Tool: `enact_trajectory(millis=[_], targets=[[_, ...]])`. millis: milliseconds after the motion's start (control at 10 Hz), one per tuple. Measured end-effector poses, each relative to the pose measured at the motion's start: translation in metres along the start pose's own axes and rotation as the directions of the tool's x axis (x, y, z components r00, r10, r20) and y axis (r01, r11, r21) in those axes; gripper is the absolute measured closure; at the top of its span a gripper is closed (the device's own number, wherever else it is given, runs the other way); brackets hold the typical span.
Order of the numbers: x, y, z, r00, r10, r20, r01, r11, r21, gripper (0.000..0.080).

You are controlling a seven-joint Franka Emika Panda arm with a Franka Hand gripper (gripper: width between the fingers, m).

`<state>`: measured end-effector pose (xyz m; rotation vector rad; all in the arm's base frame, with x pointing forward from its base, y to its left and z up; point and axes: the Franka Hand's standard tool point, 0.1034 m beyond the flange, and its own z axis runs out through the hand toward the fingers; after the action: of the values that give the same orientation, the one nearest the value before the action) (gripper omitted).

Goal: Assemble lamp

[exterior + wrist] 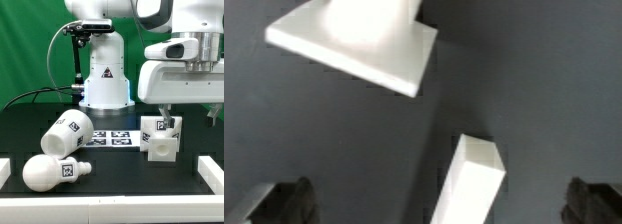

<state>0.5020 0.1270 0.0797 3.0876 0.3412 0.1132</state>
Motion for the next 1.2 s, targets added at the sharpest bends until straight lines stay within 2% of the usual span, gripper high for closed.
enact_trajectory(millis=[100,200,400,500,600,900,1000,1100,1200], targets=[[-0.001,0.009,0.003,0.995,0.093,0.033,-0.094,0.996,0.010,0.0101],[0.002,0.021,0.005,0.982,0.183,0.053,-0.184,0.983,0.009,0.0101],[0.000,0.037,0.011,0.926,0.369,0.084,-0.370,0.929,-0.002,0.0101],[-0.002,0.037,0.014,0.878,0.468,0.101,-0.471,0.882,0.006,0.0101],[-0.001,0.032,0.013,0.868,0.487,0.100,-0.490,0.872,0.009,0.0101],[-0.003,0.031,0.013,0.871,0.475,0.127,-0.481,0.877,0.017,0.0101],[-0.011,0.038,0.012,0.902,0.378,0.212,-0.387,0.922,0.002,0.0101],[0.003,0.048,0.002,0.900,0.312,0.305,-0.327,0.945,0.000,0.0101],[0.024,0.049,0.000,0.917,0.243,0.316,-0.263,0.965,0.020,0.0101]])
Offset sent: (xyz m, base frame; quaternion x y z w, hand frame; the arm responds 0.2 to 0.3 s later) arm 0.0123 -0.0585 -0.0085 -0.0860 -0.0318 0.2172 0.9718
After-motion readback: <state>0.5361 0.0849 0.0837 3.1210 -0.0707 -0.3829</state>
